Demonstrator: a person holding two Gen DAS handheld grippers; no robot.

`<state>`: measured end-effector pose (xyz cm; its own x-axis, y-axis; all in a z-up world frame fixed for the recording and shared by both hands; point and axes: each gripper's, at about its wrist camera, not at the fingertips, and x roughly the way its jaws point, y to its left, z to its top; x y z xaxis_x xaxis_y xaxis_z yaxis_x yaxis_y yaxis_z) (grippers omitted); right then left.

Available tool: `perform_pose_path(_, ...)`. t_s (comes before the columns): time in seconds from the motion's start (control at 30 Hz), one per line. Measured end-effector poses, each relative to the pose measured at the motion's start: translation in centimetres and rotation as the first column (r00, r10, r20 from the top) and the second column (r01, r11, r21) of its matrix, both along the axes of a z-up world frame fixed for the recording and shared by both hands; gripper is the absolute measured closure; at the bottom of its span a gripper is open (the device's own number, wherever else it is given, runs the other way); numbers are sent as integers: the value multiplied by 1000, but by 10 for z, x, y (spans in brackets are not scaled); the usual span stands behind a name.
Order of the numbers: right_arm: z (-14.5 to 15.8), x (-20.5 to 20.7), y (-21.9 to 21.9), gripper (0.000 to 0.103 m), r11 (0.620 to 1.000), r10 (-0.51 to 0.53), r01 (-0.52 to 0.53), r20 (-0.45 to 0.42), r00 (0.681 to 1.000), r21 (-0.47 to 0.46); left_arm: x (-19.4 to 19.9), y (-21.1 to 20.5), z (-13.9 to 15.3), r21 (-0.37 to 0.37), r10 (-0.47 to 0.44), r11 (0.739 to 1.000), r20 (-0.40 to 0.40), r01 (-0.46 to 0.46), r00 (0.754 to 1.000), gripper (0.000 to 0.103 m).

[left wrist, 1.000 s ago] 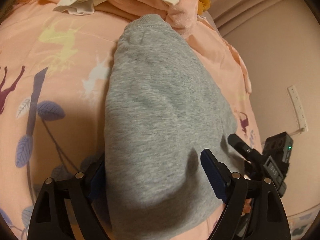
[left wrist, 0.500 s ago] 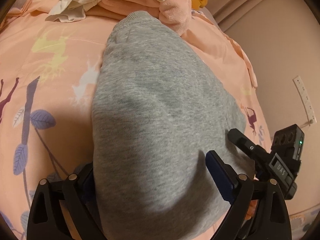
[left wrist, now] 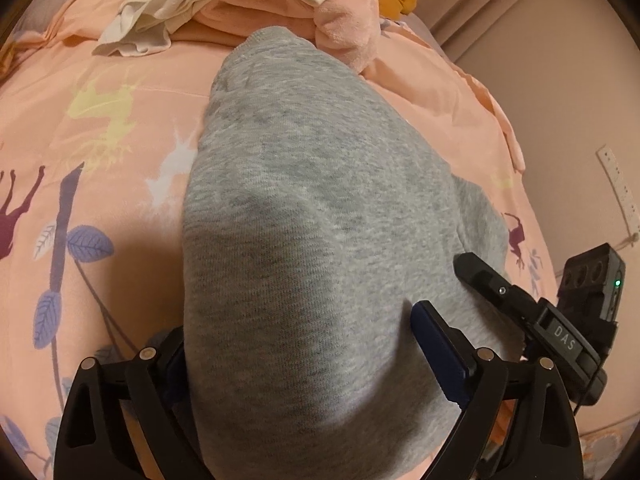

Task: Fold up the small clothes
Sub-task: 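Lift the grasped end of the grey bundle with the right gripper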

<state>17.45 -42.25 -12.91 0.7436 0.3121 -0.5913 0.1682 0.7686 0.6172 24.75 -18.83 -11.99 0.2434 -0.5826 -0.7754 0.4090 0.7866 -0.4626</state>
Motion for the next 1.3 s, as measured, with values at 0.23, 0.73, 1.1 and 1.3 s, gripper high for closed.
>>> perform_pose_path(0.23, 7, -2, 7, 64, 998, 2, -1, 17, 1000, -56, -6, -4, 4, 33, -14, 999, 33, 13, 999, 9)
perform_pose_path(0.73, 30, -5, 30, 70, 983, 5, 8, 72, 997, -185, -15, 5, 15, 61, -5, 998, 117, -3, 993, 37)
perform_pose_path(1.1, 42, -11, 45, 73, 972, 5, 20, 106, 994, -233, -23, 3, 23, 72, -22, 997, 175, 10, 984, 48)
perform_pose_path(1.3, 49, -15, 50, 75, 970, 16, 17, 136, 991, -242, -28, 7, 26, 52, -22, 999, 185, 13, 983, 49)
